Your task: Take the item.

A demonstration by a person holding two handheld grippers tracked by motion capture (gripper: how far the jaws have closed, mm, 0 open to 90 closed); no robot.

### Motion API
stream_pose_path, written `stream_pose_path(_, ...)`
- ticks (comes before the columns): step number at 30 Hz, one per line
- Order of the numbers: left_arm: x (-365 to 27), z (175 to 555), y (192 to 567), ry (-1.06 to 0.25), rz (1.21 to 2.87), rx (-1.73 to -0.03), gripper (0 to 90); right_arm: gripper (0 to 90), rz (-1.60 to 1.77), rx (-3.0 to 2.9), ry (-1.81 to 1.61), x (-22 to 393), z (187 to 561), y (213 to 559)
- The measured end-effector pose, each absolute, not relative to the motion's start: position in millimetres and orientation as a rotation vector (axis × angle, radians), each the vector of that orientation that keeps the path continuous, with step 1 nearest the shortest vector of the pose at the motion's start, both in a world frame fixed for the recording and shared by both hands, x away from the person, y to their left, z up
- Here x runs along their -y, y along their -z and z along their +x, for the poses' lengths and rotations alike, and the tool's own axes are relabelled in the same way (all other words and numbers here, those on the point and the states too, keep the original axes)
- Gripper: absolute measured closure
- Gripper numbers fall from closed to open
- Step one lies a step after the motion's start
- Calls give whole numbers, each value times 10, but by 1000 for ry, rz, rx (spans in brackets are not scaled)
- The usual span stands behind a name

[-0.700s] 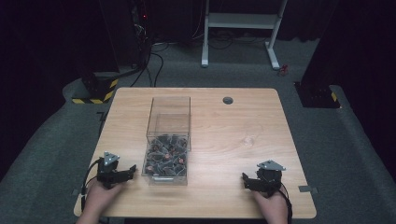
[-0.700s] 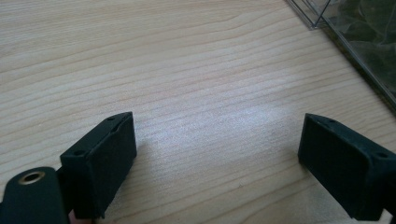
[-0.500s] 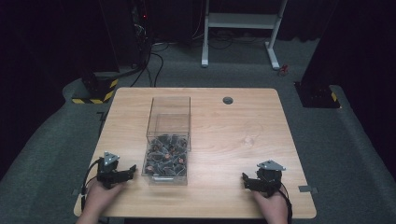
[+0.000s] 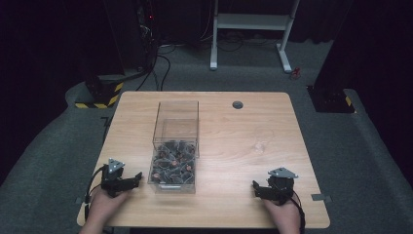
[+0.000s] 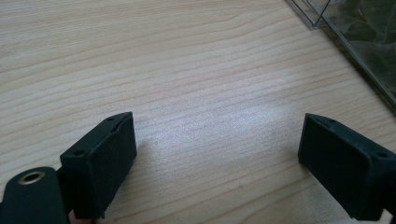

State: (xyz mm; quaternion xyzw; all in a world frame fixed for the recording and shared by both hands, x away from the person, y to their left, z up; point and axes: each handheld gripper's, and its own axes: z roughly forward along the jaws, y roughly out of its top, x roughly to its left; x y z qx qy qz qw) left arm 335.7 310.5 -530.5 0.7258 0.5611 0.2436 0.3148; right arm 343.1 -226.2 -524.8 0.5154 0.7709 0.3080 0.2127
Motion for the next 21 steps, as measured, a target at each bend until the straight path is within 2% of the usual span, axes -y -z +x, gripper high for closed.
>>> stream_pose_path(10, -3106, 3357, 5304, -641, 1913, -1479, 117, 91, 1423, -2139, -857, 2266, 3422, 5239)
stream_pose_path(21, -3108, 3357, 5303, -641, 1918, -1477, 117, 113, 1387, -2115, -927, 2234, 3412, 5080)
